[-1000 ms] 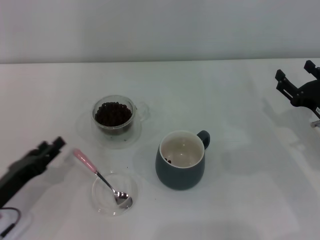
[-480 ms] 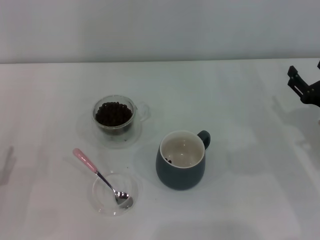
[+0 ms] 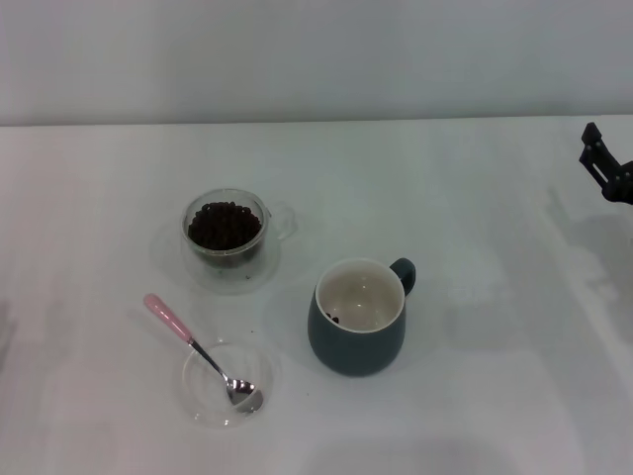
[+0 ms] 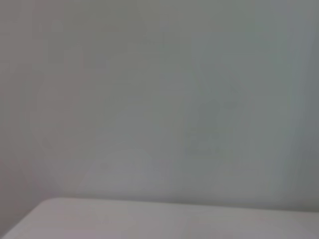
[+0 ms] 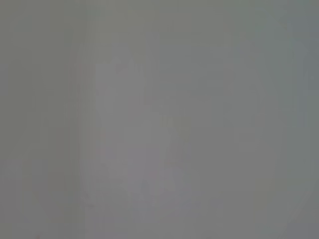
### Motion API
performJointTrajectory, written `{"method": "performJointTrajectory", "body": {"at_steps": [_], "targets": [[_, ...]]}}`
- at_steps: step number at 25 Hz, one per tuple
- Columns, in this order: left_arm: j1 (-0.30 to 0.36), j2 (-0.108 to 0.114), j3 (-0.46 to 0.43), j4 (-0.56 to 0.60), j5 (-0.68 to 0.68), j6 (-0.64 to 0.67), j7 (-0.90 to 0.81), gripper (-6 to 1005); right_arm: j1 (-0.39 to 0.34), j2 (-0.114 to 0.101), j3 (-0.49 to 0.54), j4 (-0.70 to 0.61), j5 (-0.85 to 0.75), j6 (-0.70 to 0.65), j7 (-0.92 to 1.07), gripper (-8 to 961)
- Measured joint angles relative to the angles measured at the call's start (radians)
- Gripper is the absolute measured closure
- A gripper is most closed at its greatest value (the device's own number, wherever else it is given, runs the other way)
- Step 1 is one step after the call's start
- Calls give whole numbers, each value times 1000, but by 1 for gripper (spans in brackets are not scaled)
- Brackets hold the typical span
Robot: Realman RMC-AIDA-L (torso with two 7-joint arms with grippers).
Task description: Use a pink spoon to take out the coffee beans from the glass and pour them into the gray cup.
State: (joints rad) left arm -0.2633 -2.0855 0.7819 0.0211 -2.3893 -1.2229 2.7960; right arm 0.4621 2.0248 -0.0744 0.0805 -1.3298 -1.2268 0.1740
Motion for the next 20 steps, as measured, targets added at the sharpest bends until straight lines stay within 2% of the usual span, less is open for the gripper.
{"method": "performJointTrajectory", "body": {"at_steps": [9,20], "targets": [[1,1,-3,-12,-3,2,4,257,-1,0,69,55,0,6,-1,125],[-11,-1,-3,-25,-6,-5,6,255,-19,0,73,60,-2,7,-2,125]]}}
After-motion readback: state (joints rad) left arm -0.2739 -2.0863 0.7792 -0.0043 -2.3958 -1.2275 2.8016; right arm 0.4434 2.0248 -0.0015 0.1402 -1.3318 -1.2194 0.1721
